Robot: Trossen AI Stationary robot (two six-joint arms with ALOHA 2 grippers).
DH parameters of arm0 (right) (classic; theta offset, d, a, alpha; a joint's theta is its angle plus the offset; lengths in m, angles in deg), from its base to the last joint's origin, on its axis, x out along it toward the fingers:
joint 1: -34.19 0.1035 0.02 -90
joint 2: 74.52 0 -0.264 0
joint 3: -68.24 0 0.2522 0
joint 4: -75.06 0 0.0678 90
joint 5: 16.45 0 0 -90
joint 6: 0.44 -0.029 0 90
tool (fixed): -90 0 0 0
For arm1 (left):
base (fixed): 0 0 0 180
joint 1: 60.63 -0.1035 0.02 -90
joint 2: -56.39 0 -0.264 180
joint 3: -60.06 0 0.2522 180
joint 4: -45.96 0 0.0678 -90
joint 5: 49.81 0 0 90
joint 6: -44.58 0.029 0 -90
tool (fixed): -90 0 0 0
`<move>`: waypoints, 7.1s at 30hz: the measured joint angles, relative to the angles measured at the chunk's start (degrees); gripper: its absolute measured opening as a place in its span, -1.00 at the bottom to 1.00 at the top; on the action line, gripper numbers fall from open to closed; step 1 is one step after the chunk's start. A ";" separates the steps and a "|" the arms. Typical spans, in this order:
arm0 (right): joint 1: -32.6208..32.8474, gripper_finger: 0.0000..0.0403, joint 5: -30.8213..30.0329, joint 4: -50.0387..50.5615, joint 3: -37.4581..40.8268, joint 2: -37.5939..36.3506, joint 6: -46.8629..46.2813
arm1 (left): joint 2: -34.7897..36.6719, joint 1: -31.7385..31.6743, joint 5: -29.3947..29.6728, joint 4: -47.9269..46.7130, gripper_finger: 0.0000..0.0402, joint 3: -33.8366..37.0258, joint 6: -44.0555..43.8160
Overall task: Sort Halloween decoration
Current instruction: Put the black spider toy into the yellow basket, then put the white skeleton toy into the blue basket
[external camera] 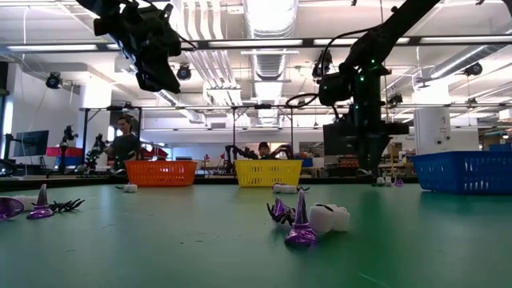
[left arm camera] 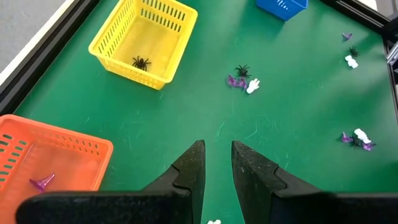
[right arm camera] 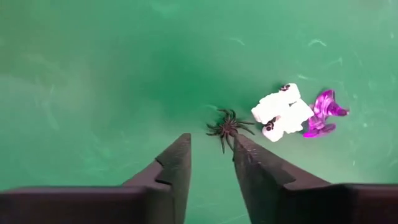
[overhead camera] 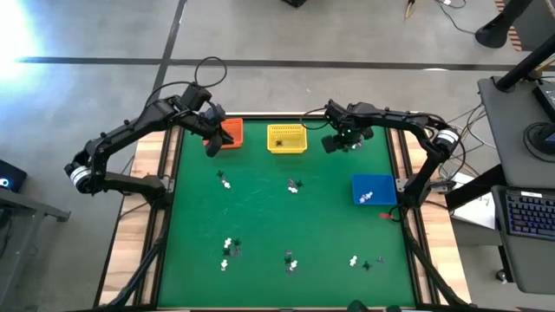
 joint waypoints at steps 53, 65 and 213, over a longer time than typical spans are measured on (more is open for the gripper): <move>-3.08 -0.24 -1.25 -12.90 11.38 -0.21 -16.01 | -0.02 0.00 -0.02 -2.41 -0.70 0.00 1.78; -3.21 -0.67 -0.63 -13.35 11.61 -0.17 -15.92 | -0.02 0.00 -0.01 -2.35 -0.70 0.00 1.75; 16.28 -0.46 4.35 3.71 -26.93 -8.22 18.35 | -14.15 69.33 24.56 15.22 -0.33 14.83 -84.94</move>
